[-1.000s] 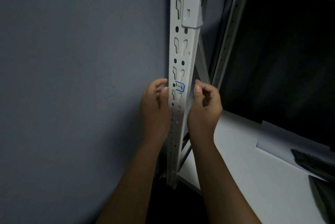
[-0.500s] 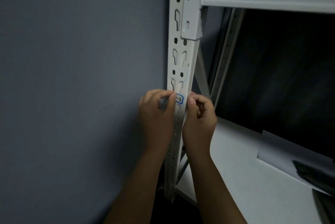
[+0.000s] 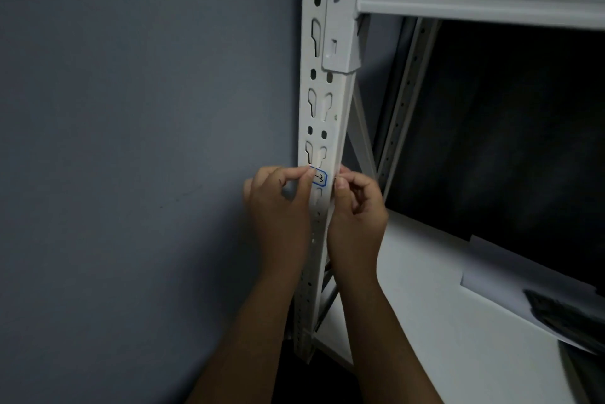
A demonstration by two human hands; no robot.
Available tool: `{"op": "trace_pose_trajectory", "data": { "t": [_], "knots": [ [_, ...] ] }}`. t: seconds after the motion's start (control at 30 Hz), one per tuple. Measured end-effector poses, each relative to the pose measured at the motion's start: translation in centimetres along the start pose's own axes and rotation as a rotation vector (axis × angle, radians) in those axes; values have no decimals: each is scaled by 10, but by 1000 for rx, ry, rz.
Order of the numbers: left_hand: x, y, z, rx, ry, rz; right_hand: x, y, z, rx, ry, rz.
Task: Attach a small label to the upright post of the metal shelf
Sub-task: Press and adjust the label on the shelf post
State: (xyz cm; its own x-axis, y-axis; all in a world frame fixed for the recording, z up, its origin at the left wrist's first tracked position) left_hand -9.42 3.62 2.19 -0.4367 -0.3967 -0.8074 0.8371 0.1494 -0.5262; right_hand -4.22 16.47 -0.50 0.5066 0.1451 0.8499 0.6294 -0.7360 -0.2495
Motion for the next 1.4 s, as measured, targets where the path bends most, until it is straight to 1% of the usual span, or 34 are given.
{"op": "trace_pose_trajectory", "data": {
  "t": [0.23, 0.37, 0.57, 0.7, 0.8, 0.93, 1.13, 1.33, 1.4],
  "knots": [
    [3, 3, -2, -38, 102, 57, 0, -1, -1, 22, 18, -5],
    [7, 2, -5, -13, 120, 91, 0, -1, -1, 26, 23, 3],
    [9, 0, -4, 31, 24, 134, 0, -1, -1, 15, 36, 16],
    [5, 0, -2, 23, -31, 83, 0, -1, -1, 29, 38, 15],
    [-2, 2, 4, -53, -47, 26, 2, -1, 0, 44, 25, 6],
    [-1, 5, 5, -115, -17, 29, 3, -1, -1, 53, 39, 14],
    [6, 7, -2, -48, 35, 103, 1, -2, 0, 54, 61, 35],
    [2, 3, -2, -16, -15, 64, 1, -3, 0, 53, 78, 43],
    [-1, 2, 2, -57, -75, 8, 2, -2, -1, 64, 83, 48]
  ]
}}
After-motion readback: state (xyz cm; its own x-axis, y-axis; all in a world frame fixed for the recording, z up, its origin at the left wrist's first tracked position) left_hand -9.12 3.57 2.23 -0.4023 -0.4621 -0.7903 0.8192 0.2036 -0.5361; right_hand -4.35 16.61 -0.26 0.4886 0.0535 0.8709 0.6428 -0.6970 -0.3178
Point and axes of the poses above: each hand's wrist, its own y-axis away from the middle knuckle, its own z-axis out of the back of the hand, x = y × z, the point moved 8 cm from there along -y, towards the middle knuckle, and after that the axes turned 10 degrees about -y, right-handed, at the moved point
